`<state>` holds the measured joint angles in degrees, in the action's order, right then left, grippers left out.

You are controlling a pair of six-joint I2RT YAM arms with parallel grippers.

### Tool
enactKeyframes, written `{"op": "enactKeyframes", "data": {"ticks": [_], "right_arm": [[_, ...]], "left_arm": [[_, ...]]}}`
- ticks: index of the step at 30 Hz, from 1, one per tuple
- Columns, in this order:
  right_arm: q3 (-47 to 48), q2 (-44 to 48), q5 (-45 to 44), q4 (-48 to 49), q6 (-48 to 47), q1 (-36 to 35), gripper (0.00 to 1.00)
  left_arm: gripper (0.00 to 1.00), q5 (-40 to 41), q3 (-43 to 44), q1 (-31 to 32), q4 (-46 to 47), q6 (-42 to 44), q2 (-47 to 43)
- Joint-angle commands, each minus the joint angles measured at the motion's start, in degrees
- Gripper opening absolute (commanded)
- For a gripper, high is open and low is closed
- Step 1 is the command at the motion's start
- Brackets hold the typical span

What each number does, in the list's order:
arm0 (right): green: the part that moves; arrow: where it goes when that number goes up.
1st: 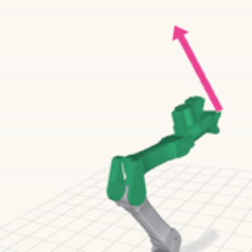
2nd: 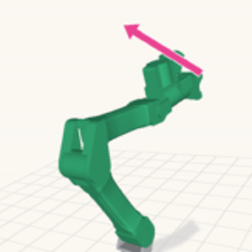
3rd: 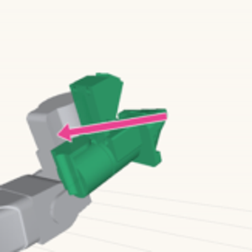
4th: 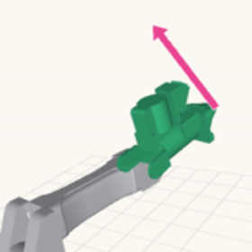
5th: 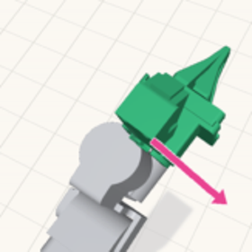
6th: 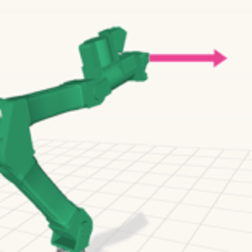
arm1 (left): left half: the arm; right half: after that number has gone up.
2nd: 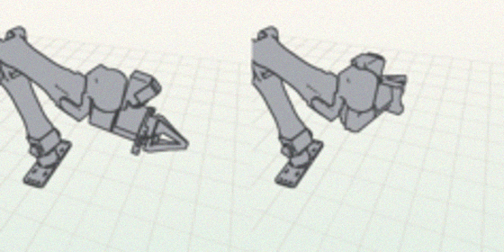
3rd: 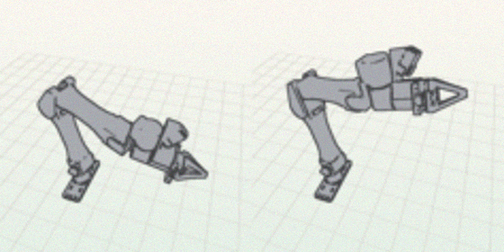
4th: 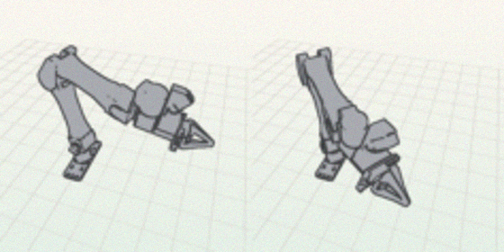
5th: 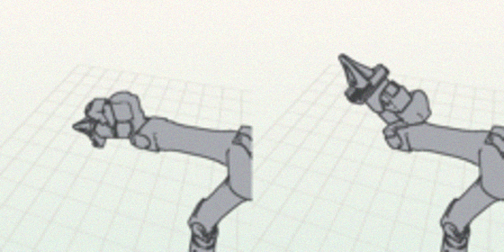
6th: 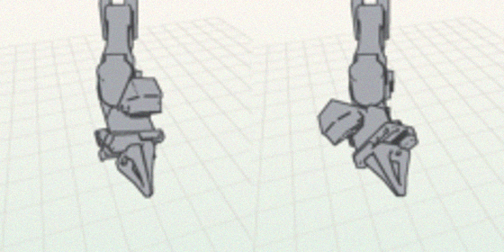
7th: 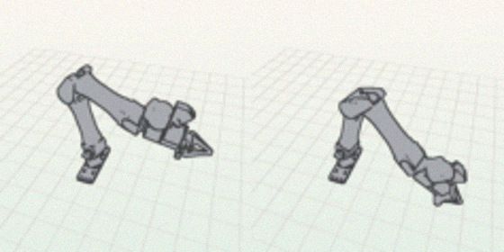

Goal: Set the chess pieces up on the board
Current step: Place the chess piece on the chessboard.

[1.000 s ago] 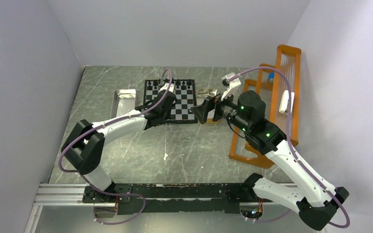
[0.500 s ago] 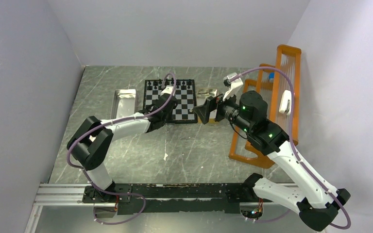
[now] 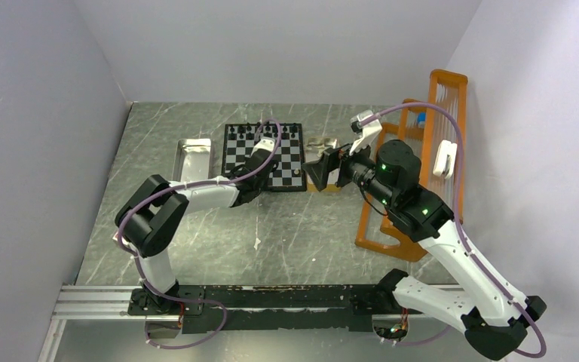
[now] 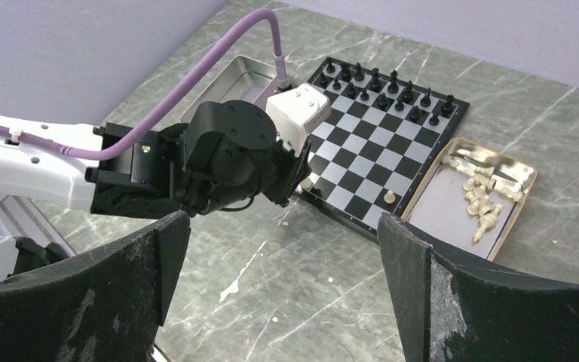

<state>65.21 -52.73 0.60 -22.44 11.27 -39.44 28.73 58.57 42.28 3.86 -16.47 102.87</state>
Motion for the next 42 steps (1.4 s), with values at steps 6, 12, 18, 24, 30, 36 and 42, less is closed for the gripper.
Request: {"op": "enactKeyframes", "data": {"ticks": [6, 12, 18, 24, 30, 36, 42], "right_arm": [[-0.7, 1.4, -1.9, 0.9, -1.0, 0.0, 1.00], [-1.9, 1.6, -2.3, 1.2, -1.0, 0.0, 1.00], [-1.8, 1.4, -2.3, 1.0, -1.3, 0.0, 1.00], [-1.8, 0.9, -2.6, 1.1, -1.3, 0.0, 1.00], [-2.0, 0.4, -2.0, 1.6, -1.2, 0.0, 1.00], [-2.6, 0.0, -1.8, 1.8, 0.7, -0.1, 1.00], [-2.9, -1.0, -12.7, 0.1, 4.5, -0.1, 1.00]], "left_arm": [[0.11, 2.3, 0.6, 0.5, 2.4, 0.6, 0.9], [0.16, 3.0, 0.6, 0.5, 2.3, 1.0, 1.6], [0.24, 2.7, 1.1, 0.5, 2.1, 1.0, 1.9], [0.36, 2.4, 2.1, 0.6, 1.0, 0.9, 1.2], [0.43, 1.4, 4.5, 0.7, -1.0, 0.9, 0.4], [0.49, 0.3, 8.3, 0.7, -5.2, 0.3, -1.4], [0.60, -5.4, 11.4, -0.8, -8.9, -2.1, -6.9]]}}
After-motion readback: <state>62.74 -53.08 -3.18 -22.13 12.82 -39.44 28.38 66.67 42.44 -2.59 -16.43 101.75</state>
